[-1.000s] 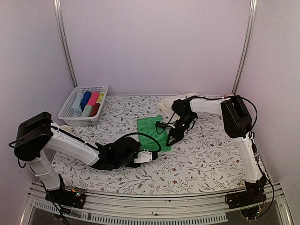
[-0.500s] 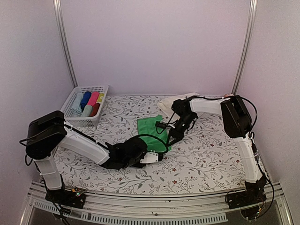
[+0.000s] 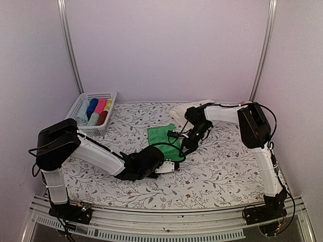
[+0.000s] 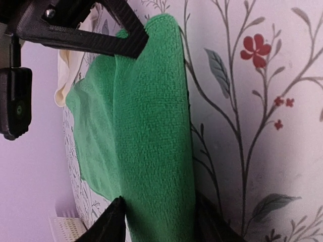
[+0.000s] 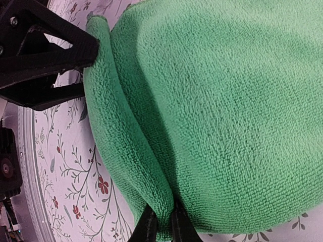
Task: Roll the towels
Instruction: Roll the towel at the center of the board.
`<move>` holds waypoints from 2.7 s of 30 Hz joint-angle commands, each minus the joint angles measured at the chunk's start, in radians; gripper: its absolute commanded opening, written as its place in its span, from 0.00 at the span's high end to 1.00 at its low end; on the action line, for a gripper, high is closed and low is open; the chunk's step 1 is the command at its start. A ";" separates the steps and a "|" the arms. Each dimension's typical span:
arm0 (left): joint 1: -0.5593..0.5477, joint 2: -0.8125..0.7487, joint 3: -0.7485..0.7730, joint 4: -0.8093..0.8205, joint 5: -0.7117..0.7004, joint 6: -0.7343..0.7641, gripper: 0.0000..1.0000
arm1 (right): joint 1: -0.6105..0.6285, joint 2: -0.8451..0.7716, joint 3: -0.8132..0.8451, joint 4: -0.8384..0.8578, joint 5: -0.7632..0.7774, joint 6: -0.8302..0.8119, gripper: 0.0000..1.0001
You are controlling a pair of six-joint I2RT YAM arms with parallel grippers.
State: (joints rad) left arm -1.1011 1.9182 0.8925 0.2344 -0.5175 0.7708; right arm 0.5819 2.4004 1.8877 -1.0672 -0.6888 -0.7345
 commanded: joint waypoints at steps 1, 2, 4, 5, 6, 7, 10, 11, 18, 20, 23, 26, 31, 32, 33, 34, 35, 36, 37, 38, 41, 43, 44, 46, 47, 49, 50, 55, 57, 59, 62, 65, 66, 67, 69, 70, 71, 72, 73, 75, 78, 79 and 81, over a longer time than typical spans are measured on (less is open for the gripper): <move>0.006 0.098 0.001 -0.173 0.034 -0.020 0.54 | -0.007 0.069 0.001 0.015 0.084 -0.014 0.91; 0.009 0.103 0.007 -0.183 0.033 -0.023 0.56 | -0.007 0.068 0.002 0.014 0.083 -0.014 0.91; 0.013 0.111 0.023 -0.217 0.047 -0.034 0.60 | -0.007 0.067 0.002 0.014 0.084 -0.015 0.90; 0.014 0.111 0.031 -0.229 0.054 -0.039 0.63 | -0.007 0.065 0.002 0.015 0.084 -0.016 0.90; 0.016 0.111 0.037 -0.238 0.060 -0.045 0.67 | -0.007 0.064 0.003 0.014 0.085 -0.017 0.89; 0.016 0.110 0.043 -0.248 0.066 -0.050 0.73 | -0.007 0.060 0.004 0.014 0.086 -0.017 0.88; 0.018 0.102 0.056 -0.278 0.087 -0.061 0.87 | -0.007 0.042 0.002 0.012 0.085 -0.025 0.84; 0.019 0.101 0.064 -0.293 0.095 -0.066 0.89 | -0.008 0.031 0.000 0.013 0.083 -0.032 0.82; 0.037 0.088 0.111 -0.404 0.185 -0.123 1.00 | -0.037 -0.128 -0.075 0.057 0.096 -0.105 0.59; 0.049 0.086 0.125 -0.430 0.205 -0.143 1.00 | -0.053 -0.186 -0.130 0.087 0.114 -0.136 0.53; 0.073 0.086 0.164 -0.494 0.258 -0.178 1.00 | -0.073 -0.305 -0.259 0.194 0.144 -0.207 0.49; 0.097 0.084 0.203 -0.551 0.332 -0.210 1.00 | -0.077 -0.448 -0.442 0.351 0.183 -0.289 0.45; 0.155 0.070 0.265 -0.632 0.496 -0.257 1.00 | -0.077 -0.661 -0.718 0.610 0.103 -0.448 0.44; 0.169 0.067 0.273 -0.643 0.533 -0.262 1.00 | -0.076 -0.695 -0.770 0.680 0.082 -0.478 0.44; 0.182 0.067 0.283 -0.656 0.560 -0.268 1.00 | -0.070 -0.722 -0.816 0.725 0.065 -0.506 0.44; 0.192 0.070 0.293 -0.668 0.587 -0.275 1.00 | -0.061 -0.750 -0.865 0.774 0.061 -0.532 0.44; 0.201 0.077 0.304 -0.688 0.610 -0.279 1.00 | -0.045 -0.769 -0.909 0.821 0.068 -0.569 0.44; 0.210 0.084 0.316 -0.706 0.628 -0.283 1.00 | -0.024 -0.785 -0.957 0.876 0.082 -0.591 0.44; 0.218 0.092 0.328 -0.721 0.648 -0.286 1.00 | 0.005 -0.794 -1.002 0.932 0.106 -0.618 0.44; 0.227 0.101 0.345 -0.747 0.672 -0.288 1.00 | 0.035 -0.795 -1.046 0.996 0.138 -0.629 0.43; 0.246 0.127 0.376 -0.791 0.728 -0.294 1.00 | 0.114 -0.752 -1.084 1.151 0.268 -0.607 0.44; 0.257 0.136 0.387 -0.808 0.753 -0.295 1.00 | 0.152 -0.710 -1.076 1.228 0.342 -0.563 0.44; 0.260 0.138 0.391 -0.813 0.762 -0.296 1.00 | 0.165 -0.690 -1.067 1.246 0.367 -0.541 0.45; 0.266 0.136 0.391 -0.816 0.783 -0.294 1.00 | 0.193 -0.661 -1.064 1.302 0.419 -0.508 0.45; 0.268 0.136 0.391 -0.817 0.795 -0.294 1.00 | 0.205 -0.649 -1.066 1.320 0.438 -0.497 0.45; 0.272 0.135 0.393 -0.824 0.809 -0.292 1.00 | 0.228 -0.628 -1.077 1.384 0.489 -0.492 0.45; 0.273 0.137 0.396 -0.830 0.816 -0.292 1.00 | 0.236 -0.617 -1.078 1.403 0.508 -0.491 0.45; 0.276 0.153 0.415 -0.859 0.833 -0.288 1.00 | 0.264 -0.543 -1.044 1.461 0.618 -0.470 0.46; 0.276 0.157 0.417 -0.864 0.832 -0.289 1.00 | 0.271 -0.527 -1.030 1.458 0.628 -0.455 0.47; 0.278 0.159 0.417 -0.866 0.832 -0.289 1.00 | 0.274 -0.522 -1.035 1.455 0.615 -0.460 0.50; 0.278 0.160 0.416 -0.868 0.834 -0.289 1.00 | 0.278 -0.519 -1.035 1.438 0.598 -0.460 0.58; 0.279 0.160 0.417 -0.871 0.831 -0.292 1.00 | 0.280 -0.509 -1.008 1.395 0.591 -0.450 0.75; 0.279 0.159 0.417 -0.872 0.830 -0.293 1.00 | 0.281 -0.505 -0.996 1.369 0.587 -0.443 0.81; 0.279 0.156 0.415 -0.871 0.828 -0.294 1.00 | 0.281 -0.501 -0.985 1.344 0.583 -0.436 0.86; 0.278 0.148 0.411 -0.872 0.823 -0.299 1.00 | 0.280 -0.493 -0.969 1.303 0.582 -0.423 0.91; 0.278 0.142 0.407 -0.873 0.821 -0.301 1.00 | 0.280 -0.490 -0.963 1.287 0.582 -0.418 0.94; 0.278 0.133 0.401 -0.871 0.812 -0.305 0.97 | 0.280 -0.486 -0.956 1.266 0.581 -0.411 0.96; 0.275 0.121 0.391 -0.864 0.793 -0.313 0.92 | 0.279 -0.485 -0.948 1.238 0.577 -0.410 0.96; 0.274 0.105 0.379 -0.855 0.777 -0.322 0.83 | 0.278 -0.485 -0.938 1.206 0.568 -0.409 0.97; 0.271 0.062 0.346 -0.820 0.743 -0.341 0.64 | 0.269 -0.482 -0.905 1.126 0.536 -0.403 0.97; 0.265 -0.061 0.276 -0.745 0.669 -0.368 0.45 | 0.247 -0.478 -0.863 1.032 0.484 -0.377 0.97; 0.263 -0.088 0.253 -0.720 0.647 -0.375 0.42 | 0.239 -0.478 -0.854 1.008 0.469 -0.370 0.97; 0.261 -0.145 0.208 -0.658 0.590 -0.391 0.37 | 0.224 -0.477 -0.837 0.968 0.441 -0.364 0.97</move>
State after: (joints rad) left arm -0.8375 1.8797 1.1790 -0.4728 0.2024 0.4294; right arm 0.8387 1.9026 1.0134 0.0635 -0.1719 -1.1385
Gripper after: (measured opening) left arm 0.599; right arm 0.044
